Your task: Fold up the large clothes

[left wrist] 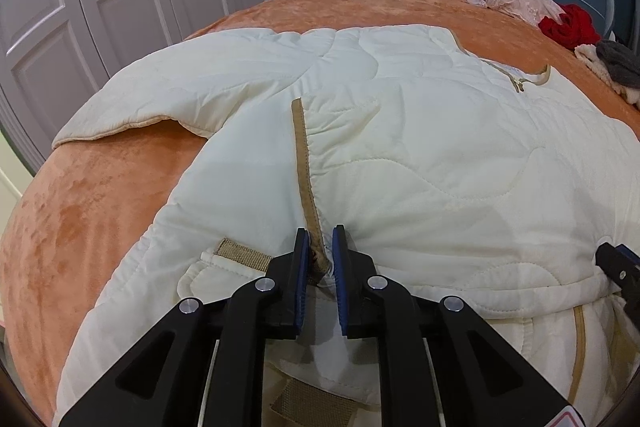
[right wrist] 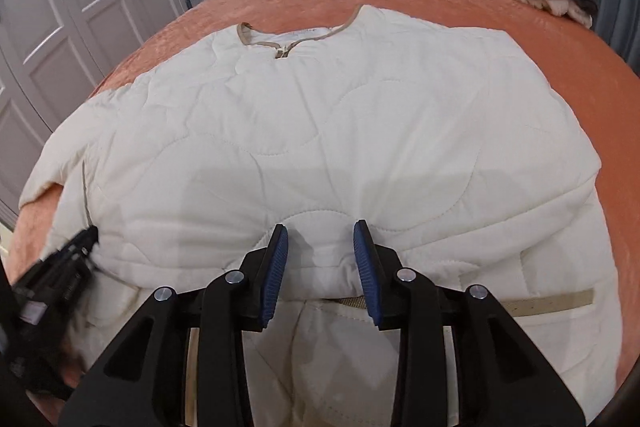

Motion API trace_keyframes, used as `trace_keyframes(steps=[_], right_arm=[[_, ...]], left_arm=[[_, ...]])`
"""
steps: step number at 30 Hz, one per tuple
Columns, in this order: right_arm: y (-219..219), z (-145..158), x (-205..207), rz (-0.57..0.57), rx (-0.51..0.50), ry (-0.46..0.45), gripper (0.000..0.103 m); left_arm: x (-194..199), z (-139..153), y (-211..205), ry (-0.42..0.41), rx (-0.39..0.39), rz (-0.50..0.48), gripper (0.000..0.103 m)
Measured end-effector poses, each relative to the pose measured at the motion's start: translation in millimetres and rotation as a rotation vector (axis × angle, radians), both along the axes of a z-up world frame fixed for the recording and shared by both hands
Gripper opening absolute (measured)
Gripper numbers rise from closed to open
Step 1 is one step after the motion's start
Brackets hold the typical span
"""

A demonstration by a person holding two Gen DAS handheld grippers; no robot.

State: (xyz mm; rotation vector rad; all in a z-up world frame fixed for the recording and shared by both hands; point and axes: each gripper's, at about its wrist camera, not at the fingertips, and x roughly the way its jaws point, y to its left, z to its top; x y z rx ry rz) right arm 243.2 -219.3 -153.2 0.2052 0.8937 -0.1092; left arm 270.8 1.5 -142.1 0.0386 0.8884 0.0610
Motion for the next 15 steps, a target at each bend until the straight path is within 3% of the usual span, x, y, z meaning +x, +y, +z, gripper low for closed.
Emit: trace_keyframes(steps=[8,11,13,15], right_arm=[[12,-3,-1,0.001,-0.081,-0.023,0.033],[12,-5,5,0.002,-0.083,-0.023,0.033],[12,-4,5,0.001,-0.077,-0.024,0.033],[13,0,3,-0.004,-0.09,-0.026,0.034]], left_arm=[[1,-1,1,-0.008,-0.024,0.003,0.012],[4,10,20,0.031,-0.152,-0.001,0.015],[5,23,46,0.073,-0.266,0.007,0.031],[3,39,80,0.058,-0.338,0.06,0.041]])
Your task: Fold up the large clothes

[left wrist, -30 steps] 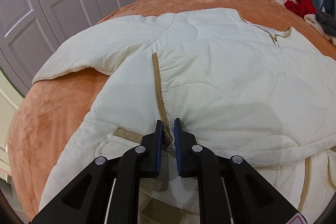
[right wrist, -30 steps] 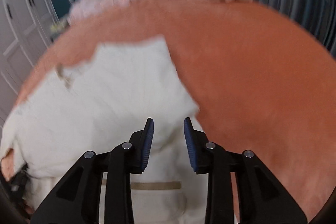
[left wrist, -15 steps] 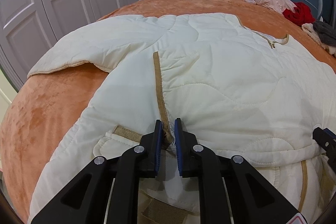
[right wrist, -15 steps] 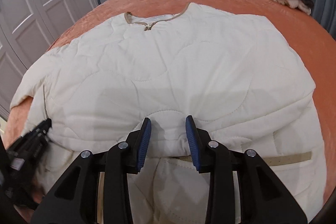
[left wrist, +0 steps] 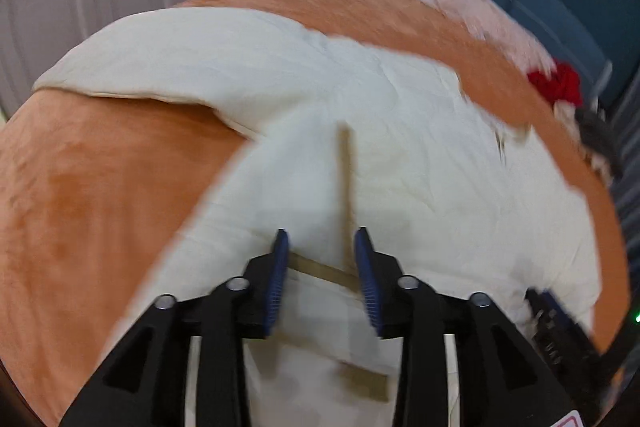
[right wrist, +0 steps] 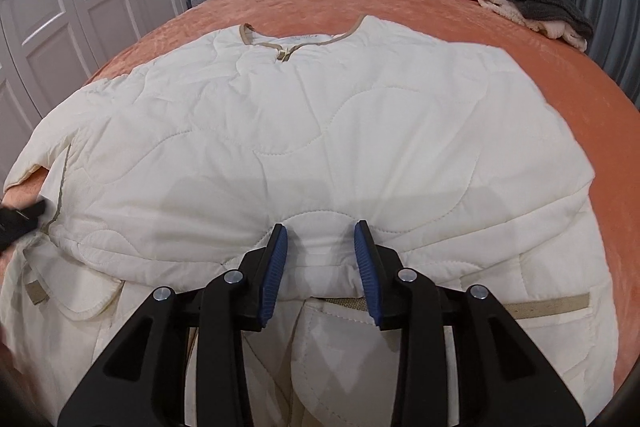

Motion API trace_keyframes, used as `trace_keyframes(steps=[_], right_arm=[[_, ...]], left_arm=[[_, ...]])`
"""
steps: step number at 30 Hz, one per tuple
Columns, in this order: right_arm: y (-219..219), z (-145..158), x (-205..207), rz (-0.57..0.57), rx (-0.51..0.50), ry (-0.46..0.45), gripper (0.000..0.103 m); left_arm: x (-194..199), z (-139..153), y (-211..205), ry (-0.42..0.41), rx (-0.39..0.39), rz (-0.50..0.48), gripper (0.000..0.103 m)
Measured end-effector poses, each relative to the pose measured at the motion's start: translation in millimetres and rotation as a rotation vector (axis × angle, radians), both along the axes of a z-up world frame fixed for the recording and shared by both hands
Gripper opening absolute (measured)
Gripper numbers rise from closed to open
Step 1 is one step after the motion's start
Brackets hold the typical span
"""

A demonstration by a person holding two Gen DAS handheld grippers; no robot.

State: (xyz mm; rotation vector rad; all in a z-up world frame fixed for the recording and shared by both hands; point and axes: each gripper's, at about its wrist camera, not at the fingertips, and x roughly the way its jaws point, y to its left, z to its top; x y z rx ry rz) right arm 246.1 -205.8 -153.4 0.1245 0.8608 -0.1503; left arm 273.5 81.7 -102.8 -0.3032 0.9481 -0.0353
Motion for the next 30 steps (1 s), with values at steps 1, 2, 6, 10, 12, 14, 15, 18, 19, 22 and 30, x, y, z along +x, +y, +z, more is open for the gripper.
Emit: trace_keyframes(steps=[1,2,6,10,12,14,15,18,19,22,30], right_arm=[[3,5,-3,-0.008,-0.018,-0.001,0.034],[6,8,-6,-0.016,-0.027,-0.005,0.035],[15,24,-40,-0.034,0.007,-0.033,0.05],[27,32,-77,-0.033,0.029,-0.018,0.052],[29,33,-90,-0.025,0.045,0.0,0.055],[34,34,-101,-0.016,0.046,0.025,0.056],[35,34,-106,-0.011,0.043,0.036,0.056],[38,37,-115,-0.007,0.044,0.057,0.06],[38,37,-117,-0.007,0.046,0.06,0.061],[38,40,-121,-0.007,0.045,0.067,0.062],[37,50,-126,0.0,0.078,0.042,0.063]], left_arm=[[-1,11,27,-0.021,-0.027,0.047,0.047],[1,17,48,-0.031,-0.041,0.083,0.05],[25,27,151,-0.021,-0.084,0.255,0.052],[61,13,249,0.037,-0.105,0.437,0.052],[76,-1,285,0.078,-0.164,0.511,0.052],[84,-10,307,0.109,-0.228,0.571,0.052],[88,-16,318,0.113,-0.289,0.595,0.052],[93,-23,327,0.105,-0.358,0.639,0.052],[98,-22,326,0.101,-0.359,0.639,0.047],[110,-15,320,0.108,-0.343,0.602,0.024],[129,91,235,-0.083,-0.166,0.339,0.004]])
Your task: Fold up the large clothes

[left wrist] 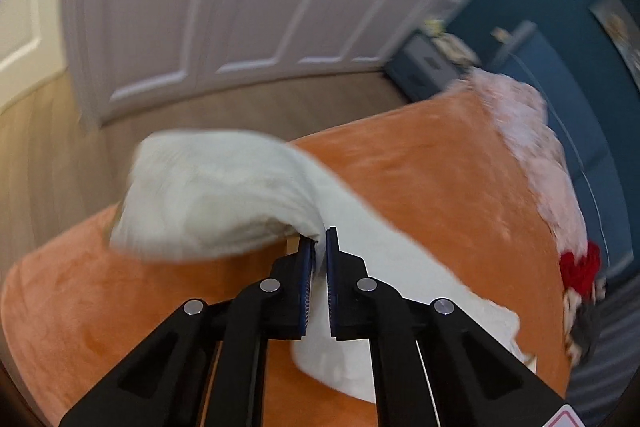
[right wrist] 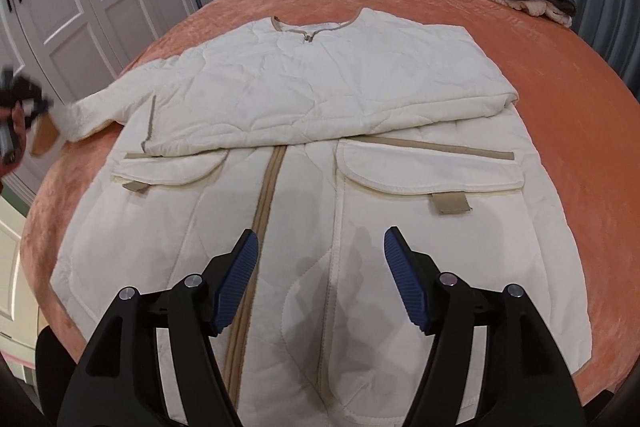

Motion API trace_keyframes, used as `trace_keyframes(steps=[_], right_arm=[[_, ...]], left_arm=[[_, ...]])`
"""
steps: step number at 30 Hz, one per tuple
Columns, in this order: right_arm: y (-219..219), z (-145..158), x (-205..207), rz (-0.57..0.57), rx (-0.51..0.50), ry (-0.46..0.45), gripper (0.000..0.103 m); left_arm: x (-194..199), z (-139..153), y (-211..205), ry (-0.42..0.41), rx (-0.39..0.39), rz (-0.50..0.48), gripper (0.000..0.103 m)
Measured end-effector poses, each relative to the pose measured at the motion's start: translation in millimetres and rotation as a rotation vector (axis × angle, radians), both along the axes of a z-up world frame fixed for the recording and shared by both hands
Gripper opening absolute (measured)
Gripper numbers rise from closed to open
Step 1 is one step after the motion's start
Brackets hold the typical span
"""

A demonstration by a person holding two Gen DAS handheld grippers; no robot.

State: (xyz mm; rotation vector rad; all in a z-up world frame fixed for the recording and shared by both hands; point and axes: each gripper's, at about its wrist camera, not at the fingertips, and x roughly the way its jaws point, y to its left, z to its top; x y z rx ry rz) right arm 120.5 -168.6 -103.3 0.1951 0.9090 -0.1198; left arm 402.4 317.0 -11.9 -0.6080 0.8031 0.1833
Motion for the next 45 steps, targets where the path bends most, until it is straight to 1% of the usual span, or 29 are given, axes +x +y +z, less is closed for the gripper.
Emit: trace_keyframes(steps=[2,3,4,5,6,7,9,11,12,13,14,15,16,17,18,20,22,24,27,31,33,34,37,40,42,43,45], right_arm=[[0,2,-2,0.009,0.006,-0.013,0.063],[1,3,-3,0.014,0.005,-0.017,0.063],[1,5,-4,0.017,0.002,-0.022,0.063],[1,6,-6,0.019,0.001,-0.03,0.063],[0,8,-8,0.019,0.002,-0.039,0.063],[-1,10,-9,0.019,0.003,-0.045,0.064],[-5,13,-14,0.014,0.007,-0.061,0.065],[-13,14,-17,0.002,0.013,-0.072,0.067],[-18,15,-19,-0.007,0.017,-0.077,0.068],[-24,15,-21,-0.016,0.024,-0.08,0.068],[-29,16,-23,-0.024,0.028,-0.081,0.068],[-35,15,-24,-0.036,0.034,-0.083,0.068],[-40,16,-25,-0.043,0.04,-0.084,0.07],[-47,15,-26,-0.054,0.048,-0.084,0.071],[-52,15,-26,-0.064,0.053,-0.085,0.072],[-63,17,-24,-0.075,0.063,-0.094,0.076],[-72,20,-15,-0.076,0.062,-0.107,0.079],[-78,22,-3,-0.067,0.071,-0.113,0.08],[-89,23,25,-0.064,0.092,-0.119,0.08],[-113,21,68,-0.12,0.178,-0.125,0.08],[-128,18,91,-0.167,0.233,-0.126,0.08],[-137,16,102,-0.192,0.255,-0.123,0.08],[-154,7,126,-0.262,0.291,-0.108,0.08],[-167,-5,144,-0.307,0.347,-0.087,0.08],[-170,-13,155,-0.317,0.385,-0.073,0.08],[-170,-16,161,-0.318,0.395,-0.062,0.079],[-167,-21,171,-0.291,0.41,-0.04,0.068]], left_arm=[[-3,37,-46,-0.077,0.056,-0.105,0.004],[-7,50,-67,-0.105,0.083,-0.146,0.004],[-13,69,-99,-0.146,0.118,-0.208,0.004],[-18,80,-124,-0.174,0.139,-0.258,0.004],[-26,91,-153,-0.202,0.16,-0.315,0.004],[-38,102,-192,-0.233,0.177,-0.388,0.004],[-53,105,-236,-0.249,0.188,-0.473,0.005],[-72,95,-289,-0.233,0.172,-0.576,0.007],[-78,87,-305,-0.216,0.163,-0.607,0.009],[-87,73,-327,-0.182,0.144,-0.645,0.012],[-93,60,-341,-0.152,0.129,-0.668,0.015],[-102,41,-358,-0.106,0.102,-0.695,0.03],[-106,29,-365,-0.08,0.086,-0.707,0.052],[-113,14,-370,-0.054,0.069,-0.712,0.055],[-123,-2,-375,-0.031,0.053,-0.717,0.055],[-135,-21,-375,0.009,0.042,-0.73,0.055],[-137,-35,-364,0.043,0.025,-0.709,0.055],[-131,-44,-349,0.064,-0.018,-0.648,0.055],[-113,-54,-294,0.104,-0.112,-0.514,0.055],[-85,-58,-247,0.126,-0.168,-0.392,0.055],[-69,-63,-225,0.136,-0.185,-0.331,0.055],[-64,-66,-215,0.139,-0.205,-0.309,0.055],[-44,-77,-199,0.164,-0.267,-0.259,0.055],[-31,-96,-191,0.211,-0.32,-0.214,0.055],[-26,-107,-187,0.232,-0.344,-0.192,0.055],[-26,-110,-184,0.238,-0.354,-0.183,0.055],[-23,-113,-181,0.239,-0.369,-0.162,0.055]])
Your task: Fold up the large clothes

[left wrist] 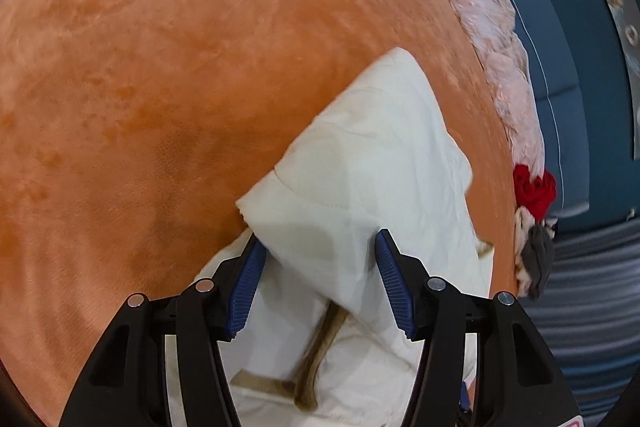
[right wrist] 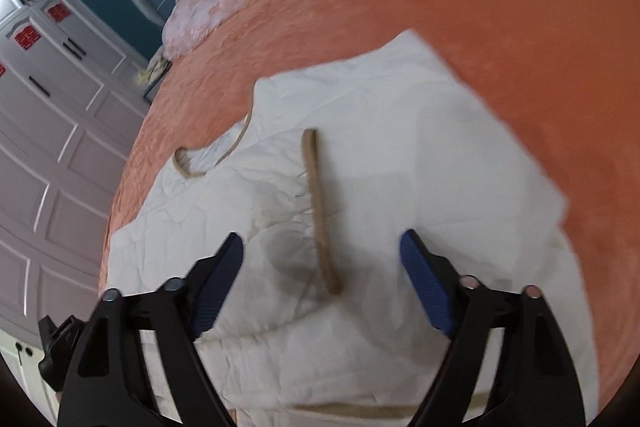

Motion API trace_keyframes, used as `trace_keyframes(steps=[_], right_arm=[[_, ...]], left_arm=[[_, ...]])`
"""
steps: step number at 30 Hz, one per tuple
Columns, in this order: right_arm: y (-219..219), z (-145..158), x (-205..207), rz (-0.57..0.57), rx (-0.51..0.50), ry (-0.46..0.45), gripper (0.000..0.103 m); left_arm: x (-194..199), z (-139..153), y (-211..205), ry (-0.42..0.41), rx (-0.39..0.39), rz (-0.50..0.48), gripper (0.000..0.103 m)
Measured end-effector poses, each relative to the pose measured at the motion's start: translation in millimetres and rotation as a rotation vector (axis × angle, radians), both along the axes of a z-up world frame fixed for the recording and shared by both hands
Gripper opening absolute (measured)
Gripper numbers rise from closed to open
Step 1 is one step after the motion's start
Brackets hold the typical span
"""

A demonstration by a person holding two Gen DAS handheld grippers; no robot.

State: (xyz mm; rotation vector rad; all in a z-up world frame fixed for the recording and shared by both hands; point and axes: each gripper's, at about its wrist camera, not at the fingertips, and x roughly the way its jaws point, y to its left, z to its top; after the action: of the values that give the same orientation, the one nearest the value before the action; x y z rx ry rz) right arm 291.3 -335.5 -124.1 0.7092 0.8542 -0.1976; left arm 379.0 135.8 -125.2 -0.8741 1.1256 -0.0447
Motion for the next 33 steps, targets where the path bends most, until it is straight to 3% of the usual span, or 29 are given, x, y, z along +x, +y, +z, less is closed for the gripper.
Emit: trace_keyframes(steps=[1,2,3,4,7,10,13,15,17,20,28,33], right_arm=[[5,-2,9,0.039,0.012,0.012,0.058],[9,-3,14,0.072,0.019,0.019,0.034],[14,-1,20,0.114,0.007,0.032,0.02],[20,5,23,0.145,-0.019,0.031,0.008],[27,57,-2,0.165,-0.072,-0.145,0.006],[28,85,-41,0.147,-0.181,-0.223,0.006],[31,62,-50,0.158,-0.281,-0.124,0.006],[26,28,-48,0.158,-0.267,-0.026,0.006],[21,2,-49,0.147,-0.248,0.03,0.006],[20,-18,-51,0.132,-0.229,0.042,0.007],[26,-30,-50,0.125,-0.271,0.017,0.011],[17,-5,-59,0.082,-0.255,0.032,0.021]], left_arm=[[2,1,0,0.001,0.007,0.005,0.055],[4,4,0,-0.002,0.021,0.008,0.054],[5,5,0,-0.004,0.032,0.006,0.05],[7,10,-1,-0.006,0.066,0.003,0.039],[10,26,-5,-0.051,0.123,-0.034,0.018],[1,38,-11,-0.115,0.17,-0.082,0.015],[-9,30,-31,-0.122,0.29,-0.149,0.012],[-12,17,-47,-0.101,0.389,-0.187,0.012],[-13,9,-54,-0.1,0.427,-0.197,0.012],[-14,1,-61,-0.113,0.479,-0.219,0.014],[-22,-14,-75,-0.169,0.606,-0.24,0.02],[-28,7,-73,-0.156,0.647,-0.287,0.027]])
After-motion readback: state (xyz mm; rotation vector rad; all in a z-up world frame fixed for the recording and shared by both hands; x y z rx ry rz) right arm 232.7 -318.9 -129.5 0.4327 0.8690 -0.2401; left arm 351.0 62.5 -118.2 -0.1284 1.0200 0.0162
